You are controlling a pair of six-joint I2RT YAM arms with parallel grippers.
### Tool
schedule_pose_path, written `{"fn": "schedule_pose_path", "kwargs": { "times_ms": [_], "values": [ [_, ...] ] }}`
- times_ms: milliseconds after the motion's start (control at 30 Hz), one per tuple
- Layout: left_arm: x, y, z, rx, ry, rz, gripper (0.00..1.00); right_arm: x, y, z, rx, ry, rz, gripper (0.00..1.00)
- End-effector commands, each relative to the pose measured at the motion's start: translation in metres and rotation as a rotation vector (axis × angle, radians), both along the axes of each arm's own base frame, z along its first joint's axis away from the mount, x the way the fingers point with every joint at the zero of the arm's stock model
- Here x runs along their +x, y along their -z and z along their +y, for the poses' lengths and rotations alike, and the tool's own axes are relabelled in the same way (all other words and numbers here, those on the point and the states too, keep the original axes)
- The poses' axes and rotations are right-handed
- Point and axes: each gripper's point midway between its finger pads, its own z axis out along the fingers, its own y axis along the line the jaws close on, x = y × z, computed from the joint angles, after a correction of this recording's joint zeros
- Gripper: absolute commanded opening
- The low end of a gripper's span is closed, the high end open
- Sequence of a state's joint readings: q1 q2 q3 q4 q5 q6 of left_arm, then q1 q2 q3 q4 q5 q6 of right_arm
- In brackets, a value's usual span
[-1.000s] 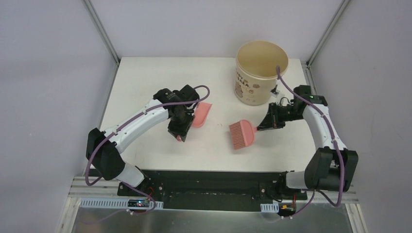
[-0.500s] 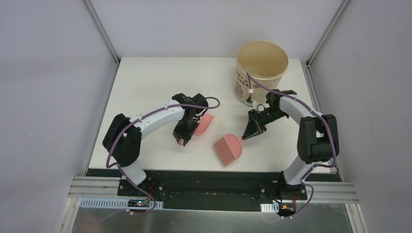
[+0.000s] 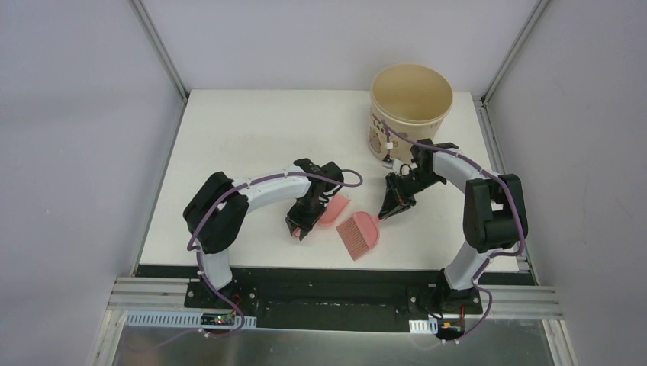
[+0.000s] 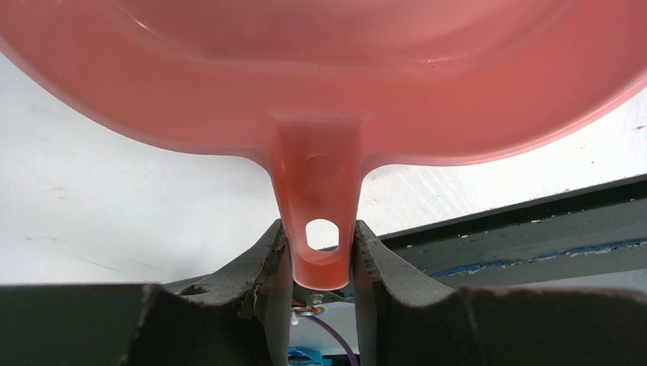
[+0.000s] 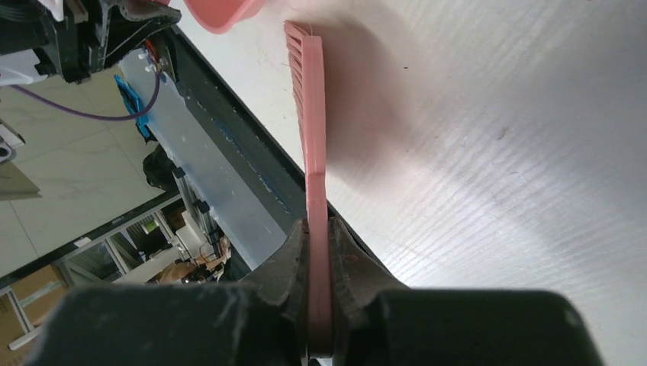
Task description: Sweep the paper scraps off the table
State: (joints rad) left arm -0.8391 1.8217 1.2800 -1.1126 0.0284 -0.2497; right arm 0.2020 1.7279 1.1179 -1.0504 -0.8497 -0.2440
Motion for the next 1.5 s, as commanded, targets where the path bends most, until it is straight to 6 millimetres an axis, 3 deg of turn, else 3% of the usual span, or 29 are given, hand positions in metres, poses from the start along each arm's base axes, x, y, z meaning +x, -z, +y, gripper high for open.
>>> {"fn": "schedule_pose_path", "kwargs": {
  "times_ms": [0, 300, 400, 467, 567, 633, 800, 833, 900, 967, 1000, 1133, 1267, 1333, 1467],
  "values": [
    [0.004, -0.001, -0.01, -0.032, -0.001, -0.022, 0.23, 0.017, 0.009, -0.006, -0.089, 0.033, -0.078, 0.12],
    [0.005, -0.006, -0.013, -0.058, 0.031, -0.032, 0.33, 0.023, 0.022, -0.014, -0.168, 0.071, -0.062, 0.31],
    [0.005, -0.006, -0.013, -0.06, 0.039, -0.032, 0.41, 0.024, 0.021, -0.016, -0.18, 0.06, -0.076, 0.39],
    [0.006, -0.007, -0.013, -0.06, 0.039, -0.043, 0.43, 0.025, 0.021, -0.018, -0.192, 0.061, -0.091, 0.49],
    [0.009, -0.011, -0.013, -0.067, 0.036, -0.064, 0.47, 0.026, 0.018, -0.021, -0.203, 0.062, -0.116, 0.53],
    [0.011, -0.016, -0.014, -0.078, 0.036, -0.079, 0.49, 0.028, 0.015, -0.024, -0.213, 0.071, -0.141, 0.62],
    [0.015, -0.029, -0.016, -0.108, 0.034, -0.123, 0.5, 0.034, 0.007, -0.043, -0.292, 0.098, -0.237, 0.65],
    [0.015, -0.034, -0.015, -0.115, 0.034, -0.133, 0.5, 0.036, 0.006, -0.051, -0.337, 0.107, -0.267, 0.73],
    [0.021, -0.045, -0.01, -0.114, 0.039, -0.185, 0.52, 0.039, 0.0, -0.064, -0.401, 0.119, -0.331, 0.79],
    [0.029, -0.056, -0.005, -0.111, 0.049, -0.252, 0.56, 0.042, -0.008, -0.077, -0.462, 0.134, -0.398, 0.96],
    [0.033, -0.063, -0.002, -0.111, 0.055, -0.288, 0.59, 0.044, -0.013, -0.083, -0.489, 0.141, -0.433, 0.99],
    [0.051, -0.088, 0.01, -0.114, 0.067, -0.421, 0.72, 0.045, -0.034, -0.103, -0.557, 0.151, -0.558, 1.0],
    [0.073, -0.116, 0.027, -0.199, -0.004, -0.572, 0.8, 0.04, -0.054, -0.105, -0.51, 0.198, -0.626, 1.0],
    [0.085, -0.121, 0.042, -0.24, -0.07, -0.645, 0.98, 0.044, -0.063, -0.107, -0.477, 0.277, -0.673, 1.0],
    [0.096, -0.135, 0.055, -0.323, -0.148, -0.801, 0.99, 0.057, -0.086, -0.114, -0.375, 0.462, -0.8, 1.0]
  ]
}}
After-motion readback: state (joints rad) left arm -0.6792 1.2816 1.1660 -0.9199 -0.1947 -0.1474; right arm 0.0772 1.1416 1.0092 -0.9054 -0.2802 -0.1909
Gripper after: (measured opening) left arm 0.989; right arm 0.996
